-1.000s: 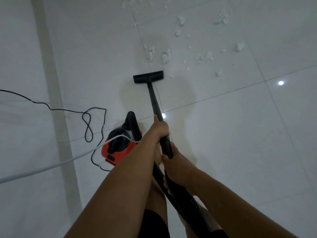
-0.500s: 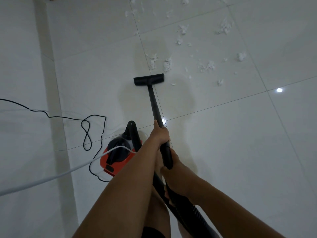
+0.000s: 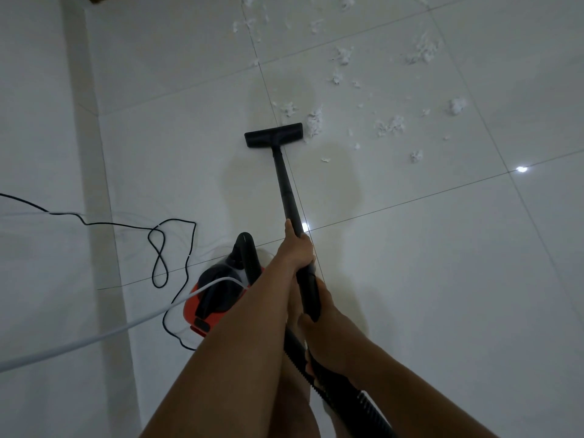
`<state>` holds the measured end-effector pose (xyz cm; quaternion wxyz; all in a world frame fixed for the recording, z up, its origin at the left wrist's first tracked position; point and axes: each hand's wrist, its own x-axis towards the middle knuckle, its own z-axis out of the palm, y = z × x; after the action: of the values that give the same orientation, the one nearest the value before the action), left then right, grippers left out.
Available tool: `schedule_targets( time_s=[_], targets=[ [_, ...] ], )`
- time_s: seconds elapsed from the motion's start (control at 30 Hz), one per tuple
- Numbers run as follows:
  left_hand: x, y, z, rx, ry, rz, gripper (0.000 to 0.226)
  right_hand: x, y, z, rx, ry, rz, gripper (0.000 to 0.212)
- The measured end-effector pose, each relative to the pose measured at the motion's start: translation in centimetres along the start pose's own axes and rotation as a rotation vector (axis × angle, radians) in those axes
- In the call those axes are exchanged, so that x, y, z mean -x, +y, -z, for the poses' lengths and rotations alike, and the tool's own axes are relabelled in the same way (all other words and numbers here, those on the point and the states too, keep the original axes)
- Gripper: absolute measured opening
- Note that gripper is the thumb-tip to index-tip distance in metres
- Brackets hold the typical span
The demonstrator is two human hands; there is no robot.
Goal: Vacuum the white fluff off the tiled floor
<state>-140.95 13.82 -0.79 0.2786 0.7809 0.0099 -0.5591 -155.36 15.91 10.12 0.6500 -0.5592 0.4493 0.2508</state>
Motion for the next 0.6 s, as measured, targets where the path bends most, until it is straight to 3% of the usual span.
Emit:
schedule_targets(
  time_s=[0.6],
  targets=[
    [-6.5,1.9,0.8,0.02,0.044,-0.02,0.07,-4.8,-1.7,1.9,0.044,0.029,0.053,0.071]
  ],
)
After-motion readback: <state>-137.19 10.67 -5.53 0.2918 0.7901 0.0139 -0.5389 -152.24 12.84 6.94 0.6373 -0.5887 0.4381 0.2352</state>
